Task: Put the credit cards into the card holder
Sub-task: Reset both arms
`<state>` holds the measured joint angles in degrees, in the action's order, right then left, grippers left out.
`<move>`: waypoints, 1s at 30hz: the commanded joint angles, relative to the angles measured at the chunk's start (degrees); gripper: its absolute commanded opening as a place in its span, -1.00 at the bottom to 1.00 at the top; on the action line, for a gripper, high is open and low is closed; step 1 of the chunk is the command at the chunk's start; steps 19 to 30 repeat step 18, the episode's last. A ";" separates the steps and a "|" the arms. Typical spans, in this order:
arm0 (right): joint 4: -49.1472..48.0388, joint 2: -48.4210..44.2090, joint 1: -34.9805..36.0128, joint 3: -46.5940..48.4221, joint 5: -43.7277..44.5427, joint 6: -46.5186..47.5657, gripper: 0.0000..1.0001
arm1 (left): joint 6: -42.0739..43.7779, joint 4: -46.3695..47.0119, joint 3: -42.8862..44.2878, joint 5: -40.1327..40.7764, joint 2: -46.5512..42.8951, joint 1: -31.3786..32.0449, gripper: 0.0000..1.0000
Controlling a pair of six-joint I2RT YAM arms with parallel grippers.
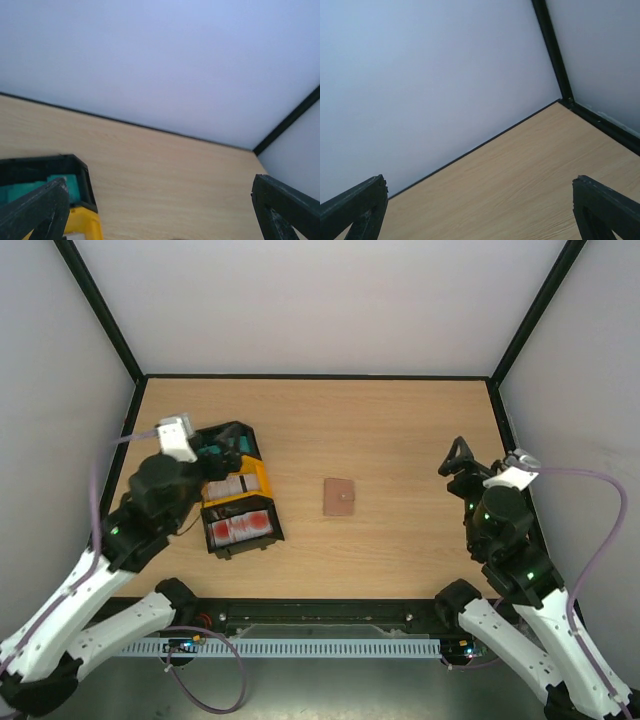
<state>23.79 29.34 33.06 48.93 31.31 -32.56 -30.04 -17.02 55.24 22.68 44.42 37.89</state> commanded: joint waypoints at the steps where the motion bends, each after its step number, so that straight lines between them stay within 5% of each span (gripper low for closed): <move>1: 0.35 -3.37 -0.10 -1.31 7.50 -2.16 0.96 | 4.49 -2.54 0.71 7.47 -8.35 -0.29 1.00; 10: 3.93 -9.54 -0.10 -1.40 16.10 -5.89 0.95 | 7.80 -7.17 1.24 11.86 -15.88 -0.37 1.00; 30: 5.80 -11.23 -0.10 -1.66 17.64 -7.07 0.95 | 8.83 -7.95 1.90 11.75 -17.53 -0.30 1.00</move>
